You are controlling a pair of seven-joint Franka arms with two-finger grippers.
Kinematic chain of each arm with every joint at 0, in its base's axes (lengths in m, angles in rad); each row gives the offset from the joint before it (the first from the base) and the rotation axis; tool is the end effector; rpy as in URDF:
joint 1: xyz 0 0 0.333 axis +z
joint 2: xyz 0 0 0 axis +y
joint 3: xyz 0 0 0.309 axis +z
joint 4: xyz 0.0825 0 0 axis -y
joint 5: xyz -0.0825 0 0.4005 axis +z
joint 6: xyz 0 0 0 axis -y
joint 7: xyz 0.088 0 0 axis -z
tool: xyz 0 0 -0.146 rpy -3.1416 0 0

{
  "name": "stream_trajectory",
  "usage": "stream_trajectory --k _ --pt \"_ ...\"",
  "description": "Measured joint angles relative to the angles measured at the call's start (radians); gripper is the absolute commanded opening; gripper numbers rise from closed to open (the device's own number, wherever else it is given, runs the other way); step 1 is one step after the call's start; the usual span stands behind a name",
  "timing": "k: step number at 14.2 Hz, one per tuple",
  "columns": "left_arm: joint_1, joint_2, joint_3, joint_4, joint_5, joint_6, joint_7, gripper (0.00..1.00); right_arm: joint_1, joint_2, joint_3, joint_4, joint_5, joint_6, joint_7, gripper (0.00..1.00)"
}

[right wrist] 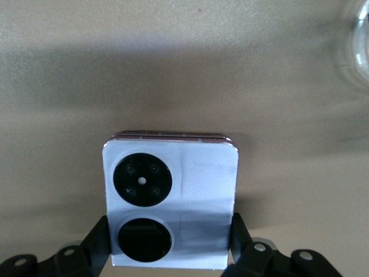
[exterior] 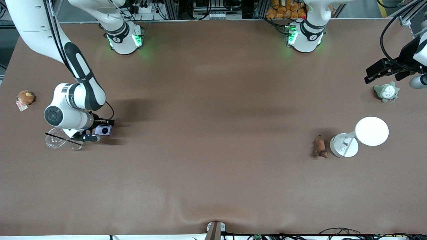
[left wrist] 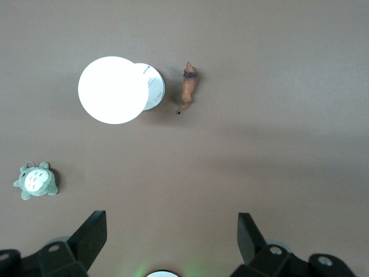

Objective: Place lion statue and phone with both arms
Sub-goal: 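Lower the phone beside the glass cup with the right gripper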

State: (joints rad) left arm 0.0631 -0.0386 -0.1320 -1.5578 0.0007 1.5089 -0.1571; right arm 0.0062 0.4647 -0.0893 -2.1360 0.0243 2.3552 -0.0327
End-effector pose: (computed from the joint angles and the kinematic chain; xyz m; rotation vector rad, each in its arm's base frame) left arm 0.5514 -0.0393 0.6009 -3.1316 -0.1384 0.0155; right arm 0.5374 -0.0476 0.1094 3.1048 -0.1012 -0.3816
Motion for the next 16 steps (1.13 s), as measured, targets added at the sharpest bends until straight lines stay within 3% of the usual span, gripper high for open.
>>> stream_trajectory --k 4,5,6,7,16 --pt "-0.001 0.000 -0.014 0.000 0.000 0.000 0.000 1.00 -0.008 0.000 -0.011 0.008 -0.020 0.028 0.000 0.41" --pt "-0.001 0.000 -0.014 -0.001 0.000 0.000 0.000 1.00 -0.012 0.000 -0.012 0.009 -0.023 0.030 0.000 0.57" --pt "-0.001 0.000 -0.014 -0.001 0.000 0.000 0.000 1.00 -0.015 0.000 -0.012 0.012 -0.024 0.031 0.000 0.89" --pt "-0.001 0.000 -0.014 -0.001 0.000 0.000 0.000 1.00 -0.016 0.000 -0.013 0.014 -0.024 0.031 0.000 1.00" --pt "-0.001 0.000 -0.014 -0.001 0.000 0.000 0.000 1.00 -0.014 0.000 -0.008 0.021 -0.026 0.011 0.000 1.00"
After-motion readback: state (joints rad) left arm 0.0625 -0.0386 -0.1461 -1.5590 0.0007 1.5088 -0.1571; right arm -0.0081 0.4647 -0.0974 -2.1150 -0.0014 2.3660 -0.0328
